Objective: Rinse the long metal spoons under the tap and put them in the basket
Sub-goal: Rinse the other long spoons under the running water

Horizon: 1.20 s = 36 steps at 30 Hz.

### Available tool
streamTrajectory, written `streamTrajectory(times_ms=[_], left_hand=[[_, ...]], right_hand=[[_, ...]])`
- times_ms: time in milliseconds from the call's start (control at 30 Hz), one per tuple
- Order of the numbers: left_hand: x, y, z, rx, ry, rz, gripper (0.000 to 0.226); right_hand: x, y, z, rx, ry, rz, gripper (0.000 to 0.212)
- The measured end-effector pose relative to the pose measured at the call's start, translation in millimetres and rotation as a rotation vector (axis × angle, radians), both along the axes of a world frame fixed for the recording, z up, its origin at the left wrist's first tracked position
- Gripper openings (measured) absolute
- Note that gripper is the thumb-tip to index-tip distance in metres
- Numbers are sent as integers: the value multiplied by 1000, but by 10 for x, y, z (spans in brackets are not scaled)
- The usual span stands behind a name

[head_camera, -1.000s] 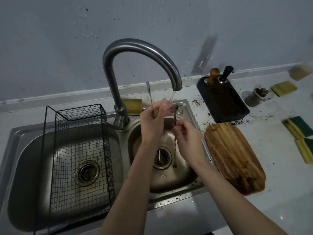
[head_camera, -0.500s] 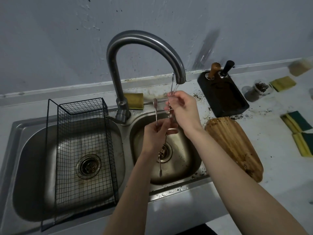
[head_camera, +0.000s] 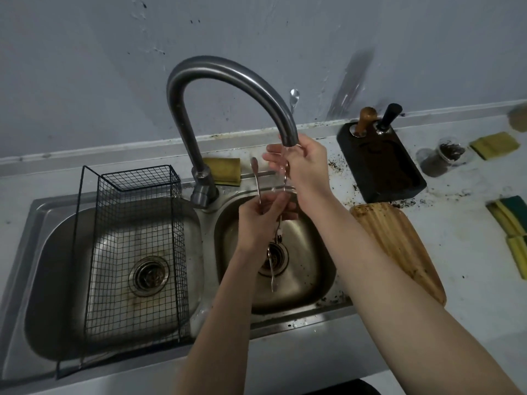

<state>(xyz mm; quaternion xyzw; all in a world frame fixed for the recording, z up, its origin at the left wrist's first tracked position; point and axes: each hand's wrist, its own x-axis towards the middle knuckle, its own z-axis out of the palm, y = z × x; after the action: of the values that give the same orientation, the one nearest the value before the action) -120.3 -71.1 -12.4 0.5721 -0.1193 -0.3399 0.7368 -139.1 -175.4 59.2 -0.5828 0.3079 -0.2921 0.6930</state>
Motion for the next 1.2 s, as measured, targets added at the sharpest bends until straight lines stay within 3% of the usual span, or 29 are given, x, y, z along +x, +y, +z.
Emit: streamTrajectory(times_ms=[167,267,467,733,1200], left_hand=[[-30,-74,16,-24,69,137,11],[-25,-115,58,-58,104,140,14],[-54,-118,96,-34,149,141,12],[-18,-145,95,-139,433,130,8],[30,-241,67,-201,537,187,15]], right_hand=[[-137,-23,-130,-10,153,164,15],[-174,-76,-151,-8,175,144,18],[-116,-219,4,86,28,9,16],[-127,-300,149,106,-64,-112,15],[-363,-386,278,110,-237,-204,11]])
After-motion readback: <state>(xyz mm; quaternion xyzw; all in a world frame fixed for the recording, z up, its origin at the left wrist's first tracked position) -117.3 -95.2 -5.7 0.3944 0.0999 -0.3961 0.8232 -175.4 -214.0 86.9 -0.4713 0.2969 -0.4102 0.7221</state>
